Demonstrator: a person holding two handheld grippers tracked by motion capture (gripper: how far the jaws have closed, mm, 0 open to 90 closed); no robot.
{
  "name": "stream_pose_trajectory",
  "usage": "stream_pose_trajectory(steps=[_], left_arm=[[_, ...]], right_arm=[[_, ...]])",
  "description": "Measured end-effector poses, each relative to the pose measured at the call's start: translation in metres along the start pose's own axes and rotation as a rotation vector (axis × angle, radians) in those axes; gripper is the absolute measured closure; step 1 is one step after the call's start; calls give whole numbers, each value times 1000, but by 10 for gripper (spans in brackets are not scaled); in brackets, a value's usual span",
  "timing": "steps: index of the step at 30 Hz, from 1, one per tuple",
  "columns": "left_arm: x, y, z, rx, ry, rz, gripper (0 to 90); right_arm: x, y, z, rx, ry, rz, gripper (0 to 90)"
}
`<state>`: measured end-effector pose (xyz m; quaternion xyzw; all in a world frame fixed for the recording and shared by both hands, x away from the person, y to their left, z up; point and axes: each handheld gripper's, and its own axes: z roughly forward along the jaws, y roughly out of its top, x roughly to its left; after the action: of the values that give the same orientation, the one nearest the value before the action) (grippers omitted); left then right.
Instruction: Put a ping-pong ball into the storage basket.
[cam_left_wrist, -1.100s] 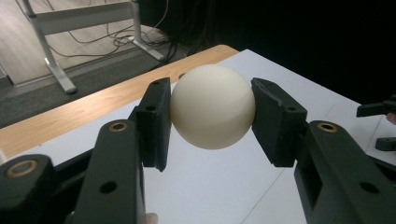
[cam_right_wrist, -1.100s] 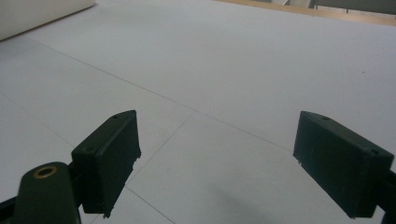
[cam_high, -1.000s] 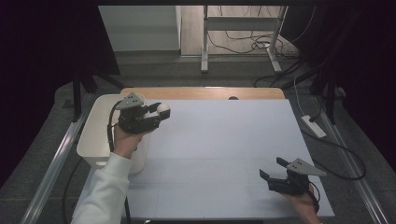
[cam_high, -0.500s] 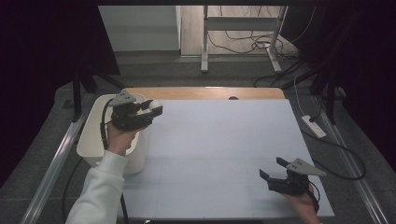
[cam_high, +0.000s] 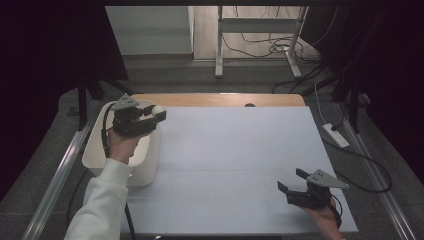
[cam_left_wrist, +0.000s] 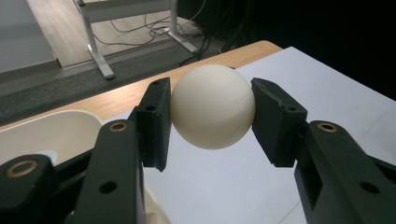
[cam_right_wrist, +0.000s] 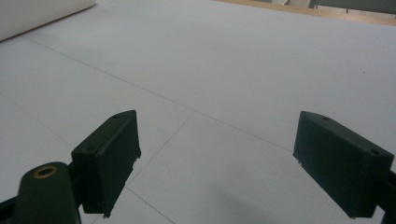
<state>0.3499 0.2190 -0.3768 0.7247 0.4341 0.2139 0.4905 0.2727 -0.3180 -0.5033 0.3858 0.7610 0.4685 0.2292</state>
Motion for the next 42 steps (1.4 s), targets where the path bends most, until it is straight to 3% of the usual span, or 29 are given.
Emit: stream_pose_trajectory(steps=[16,33,42], left_arm=[[14,0,-18,-3,62,-13,508],[35,-5,-25,17,131,-48,508],[39,-7,-25,36,147,-52,507]], right_arm=[[0,0,0,1,0,2,141],[-1,-1,2,4,0,5,141],[-1,-1,1,3,-2,5,141]])
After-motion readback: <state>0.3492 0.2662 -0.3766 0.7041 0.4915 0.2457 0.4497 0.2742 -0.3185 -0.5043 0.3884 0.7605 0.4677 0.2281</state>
